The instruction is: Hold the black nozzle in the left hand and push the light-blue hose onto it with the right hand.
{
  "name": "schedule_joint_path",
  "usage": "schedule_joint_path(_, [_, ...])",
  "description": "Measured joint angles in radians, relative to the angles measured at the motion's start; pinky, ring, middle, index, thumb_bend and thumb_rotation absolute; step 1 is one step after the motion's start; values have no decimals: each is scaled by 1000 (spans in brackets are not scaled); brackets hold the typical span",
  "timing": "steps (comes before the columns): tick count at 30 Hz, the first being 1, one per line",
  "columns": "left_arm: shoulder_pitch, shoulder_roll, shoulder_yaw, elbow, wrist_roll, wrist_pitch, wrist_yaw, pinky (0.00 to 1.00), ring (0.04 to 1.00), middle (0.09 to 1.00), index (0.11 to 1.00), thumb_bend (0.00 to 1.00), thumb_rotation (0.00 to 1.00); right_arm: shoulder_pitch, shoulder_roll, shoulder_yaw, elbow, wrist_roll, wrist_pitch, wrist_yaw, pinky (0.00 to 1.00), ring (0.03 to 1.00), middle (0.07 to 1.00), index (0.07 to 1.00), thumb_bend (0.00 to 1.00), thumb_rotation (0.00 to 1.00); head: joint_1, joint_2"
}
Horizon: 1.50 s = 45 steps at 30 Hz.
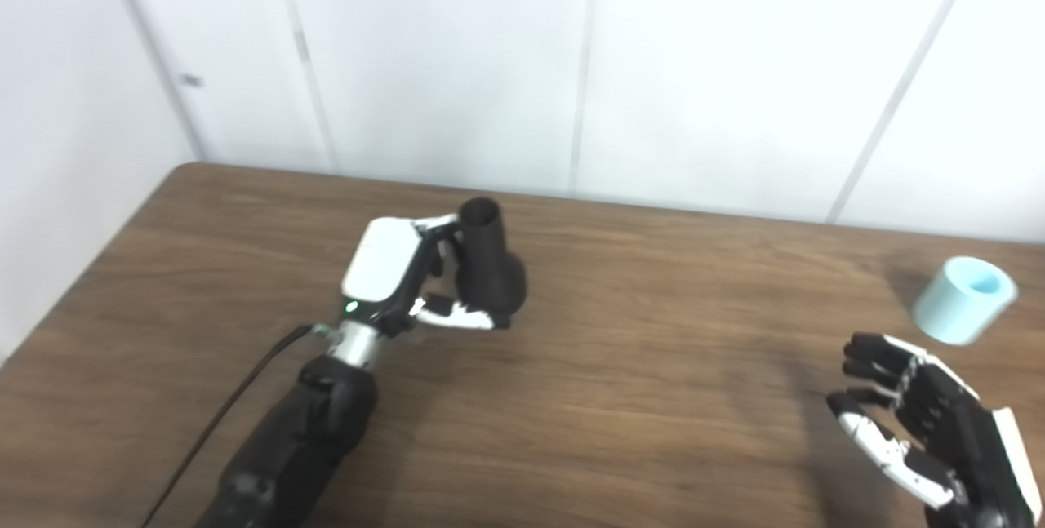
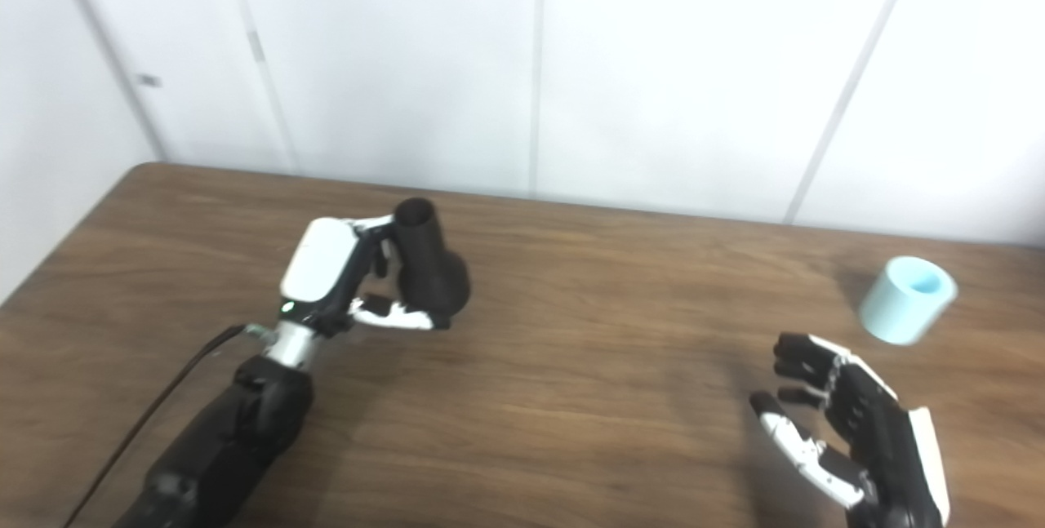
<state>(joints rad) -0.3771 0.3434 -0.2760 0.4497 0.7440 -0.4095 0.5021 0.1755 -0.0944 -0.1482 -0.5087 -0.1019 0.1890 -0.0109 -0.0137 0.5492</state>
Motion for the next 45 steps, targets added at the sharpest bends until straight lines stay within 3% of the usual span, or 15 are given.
schedule_joint_path(3, [3,3,-14,-4,16,-29,7,325,395,469,490,523,0,0,1,-33,25,-3,-10,-35,543,637,655,636,317,0,-41,-6])
schedule_joint_path(5, [2,11,-39,-5,23,-35,18,344,403,471,493,523,0,0,2,-50,29,-4,-16,-52,546,635,650,633,331,0,-81,-8])
schedule_joint_path(8, [-3,24,-86,-7,11,-37,49,289,350,445,513,520,0,0,4,-60,28,-2,-28,-66,564,644,650,635,352,37,-120,1])
schedule_joint_path(13, [-13,36,-143,-9,-14,-37,62,294,360,445,516,520,0,-5,54,-90,27,-50,-46,-141,481,603,632,608,399,0,-163,0])
schedule_joint_path(16, [-19,38,-173,-10,-19,-37,81,273,339,436,517,519,0,-20,70,-110,31,-99,-85,-199,442,571,613,618,498,0,-195,-2])
schedule_joint_path(20, [-31,38,-223,-9,-17,-37,111,184,249,403,513,516,0,-51,77,-145,42,-142,-111,-266,457,587,637,674,652,138,-212,3])
schedule_joint_path(23, [-42,37,-253,-5,-16,-37,138,186,257,408,515,517,0,-59,77,-163,57,-157,-109,-286,499,614,669,729,706,202,-213,5])
schedule_joint_path(29, [-69,37,-311,17,-12,-37,195,221,290,422,518,518,0,-79,64,-186,69,-193,-61,-291,594,693,746,812,784,289,-216,5])
schedule_joint_path(39, [-79,36,-332,25,2,-37,193,312,363,447,515,520,0,-140,-16,-202,123,-187,42,-261,769,838,852,916,794,346,-223,12])
schedule_joint_path(45, [-88,36,-357,33,31,-37,195,386,425,467,501,522,0,-177,-32,-210,156,-150,117,-241,764,847,866,917,809,344,-221,14])
